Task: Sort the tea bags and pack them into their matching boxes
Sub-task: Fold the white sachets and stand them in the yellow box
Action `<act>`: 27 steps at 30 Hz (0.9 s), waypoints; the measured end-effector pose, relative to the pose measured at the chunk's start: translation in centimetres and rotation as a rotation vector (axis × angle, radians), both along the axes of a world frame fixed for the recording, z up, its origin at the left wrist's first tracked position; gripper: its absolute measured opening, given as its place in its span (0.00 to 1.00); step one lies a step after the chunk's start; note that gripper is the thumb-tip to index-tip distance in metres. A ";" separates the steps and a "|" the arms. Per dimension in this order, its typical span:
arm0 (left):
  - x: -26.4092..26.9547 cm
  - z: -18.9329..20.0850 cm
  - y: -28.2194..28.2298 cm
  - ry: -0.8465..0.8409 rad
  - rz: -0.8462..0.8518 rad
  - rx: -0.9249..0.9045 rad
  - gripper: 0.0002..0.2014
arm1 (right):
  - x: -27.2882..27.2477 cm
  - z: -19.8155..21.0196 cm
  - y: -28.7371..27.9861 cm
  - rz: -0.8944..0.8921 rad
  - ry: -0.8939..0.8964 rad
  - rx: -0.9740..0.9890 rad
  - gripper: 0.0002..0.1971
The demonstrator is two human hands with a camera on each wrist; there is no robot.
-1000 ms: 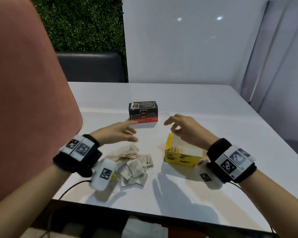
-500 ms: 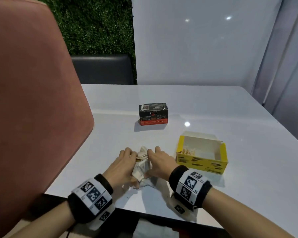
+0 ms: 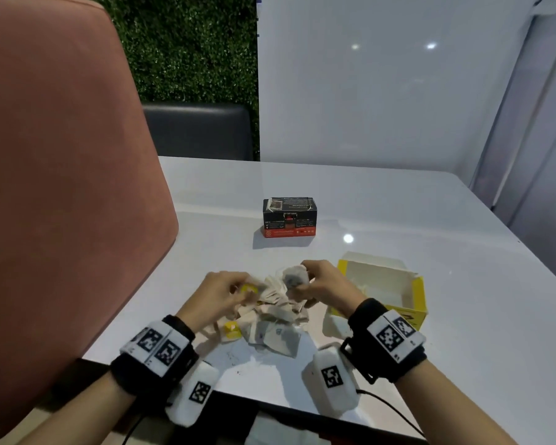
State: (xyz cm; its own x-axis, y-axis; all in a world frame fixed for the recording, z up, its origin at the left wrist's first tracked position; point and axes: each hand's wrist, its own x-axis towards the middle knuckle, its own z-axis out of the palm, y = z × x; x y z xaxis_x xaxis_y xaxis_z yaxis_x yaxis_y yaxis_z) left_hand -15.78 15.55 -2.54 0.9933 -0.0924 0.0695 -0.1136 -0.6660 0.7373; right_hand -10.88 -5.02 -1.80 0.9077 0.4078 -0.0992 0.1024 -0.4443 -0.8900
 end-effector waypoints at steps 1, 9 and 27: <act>0.2 0.3 0.4 0.037 0.049 -0.161 0.06 | 0.0 0.2 -0.2 -0.018 0.037 0.101 0.11; -0.3 0.3 -0.7 0.256 0.097 -0.769 0.11 | -1.6 -0.1 0.9 -0.096 0.490 0.890 0.05; 0.1 0.1 -3.4 0.087 0.178 -0.821 0.07 | -3.3 -1.4 0.4 -0.138 0.335 0.648 0.08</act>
